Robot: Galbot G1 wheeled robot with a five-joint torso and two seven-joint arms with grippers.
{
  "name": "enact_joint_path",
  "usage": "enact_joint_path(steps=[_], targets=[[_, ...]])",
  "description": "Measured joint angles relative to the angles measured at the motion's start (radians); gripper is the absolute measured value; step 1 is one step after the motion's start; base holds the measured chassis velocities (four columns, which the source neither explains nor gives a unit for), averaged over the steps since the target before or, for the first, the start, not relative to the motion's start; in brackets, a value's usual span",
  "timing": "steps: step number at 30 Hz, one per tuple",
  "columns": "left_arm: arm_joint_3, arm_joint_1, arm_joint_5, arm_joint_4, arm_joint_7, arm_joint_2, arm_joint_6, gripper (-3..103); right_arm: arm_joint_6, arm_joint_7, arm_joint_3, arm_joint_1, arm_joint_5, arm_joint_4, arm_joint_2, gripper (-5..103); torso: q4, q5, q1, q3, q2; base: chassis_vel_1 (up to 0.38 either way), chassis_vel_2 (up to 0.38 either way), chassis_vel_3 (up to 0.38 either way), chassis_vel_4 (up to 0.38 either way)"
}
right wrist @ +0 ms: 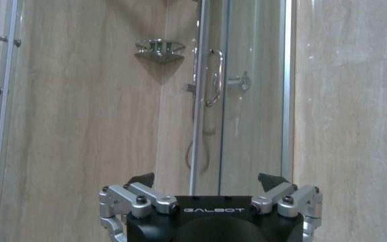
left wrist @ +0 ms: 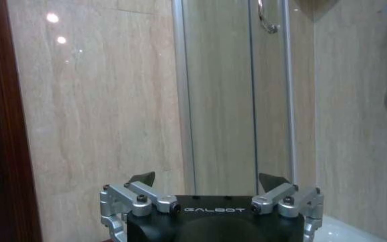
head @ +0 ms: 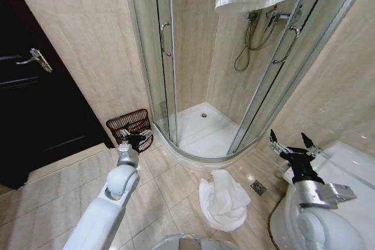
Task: Discard the used towel into the hamper.
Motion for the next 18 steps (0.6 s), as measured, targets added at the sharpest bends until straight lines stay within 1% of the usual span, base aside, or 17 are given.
enact_joint_path(steps=[2,4,8,10,12,14,18], targets=[[-0.005,0.008,-0.010,-0.006,0.011,0.005,-0.011,100,-0.005,0.005,0.000,0.000,0.000,0.002,-0.004,100,0.0000,0.0000,0.000,0.000,0.000,0.000,0.000,0.000,0.000],[-0.013,0.020,-0.029,-0.011,0.035,0.015,-0.037,100,-0.014,0.018,-0.001,0.003,-0.003,0.005,-0.006,100,0.0001,0.0000,0.000,0.000,0.000,0.000,0.000,0.000,0.000],[-0.014,0.023,-0.047,-0.011,0.043,0.024,-0.049,100,-0.015,0.021,-0.006,0.002,-0.014,0.005,0.007,100,0.0001,0.0000,0.000,0.000,0.000,0.000,0.000,0.000,0.000],[-0.009,0.020,-0.064,-0.006,0.050,0.025,-0.065,100,-0.015,0.021,-0.007,0.000,-0.017,0.002,0.011,100,0.0000,-0.0001,0.000,0.000,0.000,0.000,0.000,0.000,0.000],[-0.007,0.018,-0.064,-0.006,0.057,0.024,-0.062,100,-0.014,0.021,-0.007,0.000,-0.018,0.000,0.011,100,0.0000,0.0000,0.000,0.000,0.000,0.000,0.000,0.000,0.000],[-0.006,0.015,-0.070,-0.015,0.076,0.020,-0.043,100,-0.011,0.021,-0.002,-0.002,-0.018,-0.002,0.008,100,0.0000,0.0000,0.000,0.000,0.000,0.000,0.000,0.000,0.000],[-0.004,0.013,-0.078,-0.021,0.084,0.020,-0.052,100,-0.009,0.022,0.005,-0.008,-0.017,-0.001,0.006,100,0.0000,0.0000,0.004,0.005,0.009,0.000,0.000,0.000,0.000]])
